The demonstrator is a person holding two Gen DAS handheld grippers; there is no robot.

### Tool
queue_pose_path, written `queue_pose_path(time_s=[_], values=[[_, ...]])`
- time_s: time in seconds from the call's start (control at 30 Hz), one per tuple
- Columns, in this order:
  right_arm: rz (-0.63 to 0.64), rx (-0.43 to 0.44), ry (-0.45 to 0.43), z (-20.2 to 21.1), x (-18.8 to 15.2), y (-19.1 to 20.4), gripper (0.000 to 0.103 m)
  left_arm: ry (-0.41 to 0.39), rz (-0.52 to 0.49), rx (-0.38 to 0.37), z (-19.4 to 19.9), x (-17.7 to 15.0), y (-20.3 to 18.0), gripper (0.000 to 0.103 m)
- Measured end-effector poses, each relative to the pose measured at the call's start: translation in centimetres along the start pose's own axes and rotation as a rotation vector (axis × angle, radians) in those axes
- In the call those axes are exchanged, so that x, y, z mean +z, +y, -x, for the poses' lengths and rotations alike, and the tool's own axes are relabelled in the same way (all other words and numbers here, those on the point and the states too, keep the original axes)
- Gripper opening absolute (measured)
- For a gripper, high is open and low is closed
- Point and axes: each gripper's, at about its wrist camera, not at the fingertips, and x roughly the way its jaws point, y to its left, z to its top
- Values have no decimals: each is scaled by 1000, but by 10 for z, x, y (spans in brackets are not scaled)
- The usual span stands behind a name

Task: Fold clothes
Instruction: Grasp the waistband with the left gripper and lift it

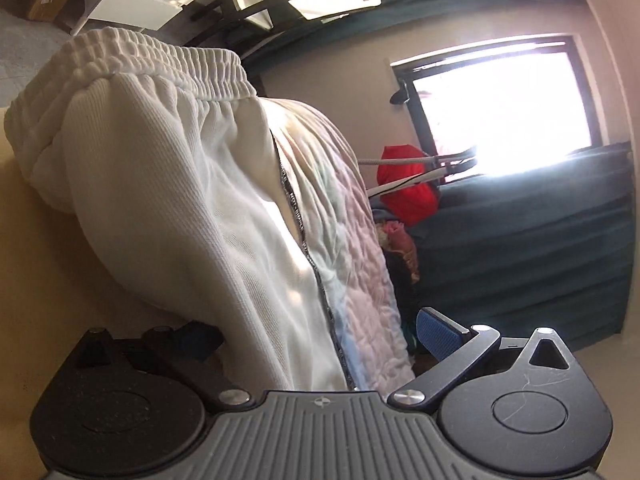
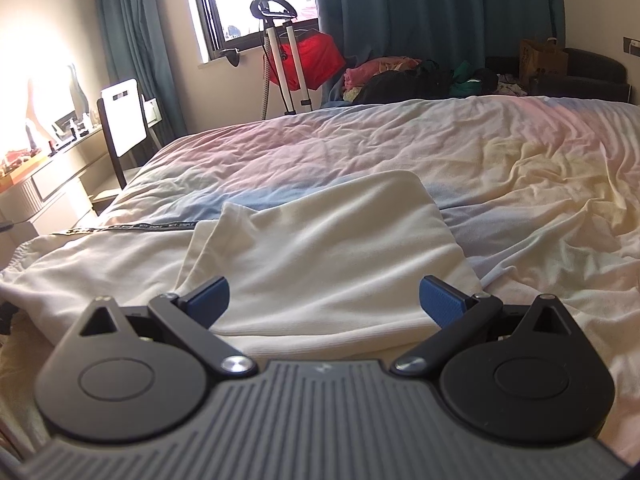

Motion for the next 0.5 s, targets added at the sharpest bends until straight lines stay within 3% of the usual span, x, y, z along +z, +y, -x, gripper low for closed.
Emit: queue_pose_path(time_s=[0.17,0.27,0.37,0.43,0.5], values=[[-8,4,12,-1,-1,0,103,-37,109,166,17,2,21,102],[-12,6,20,-3,-2,0,103,-60,210,110,27,6,40,102],[-4,0,29,-7,-3,1,103,-96,217,109,25,15,47,102],[8,-4,36,-10,-4,3,103,-142,183,162,25,22,49,99],[29,-11,39,-13,-5,7,103,-199,169,207,29,27,54,89]])
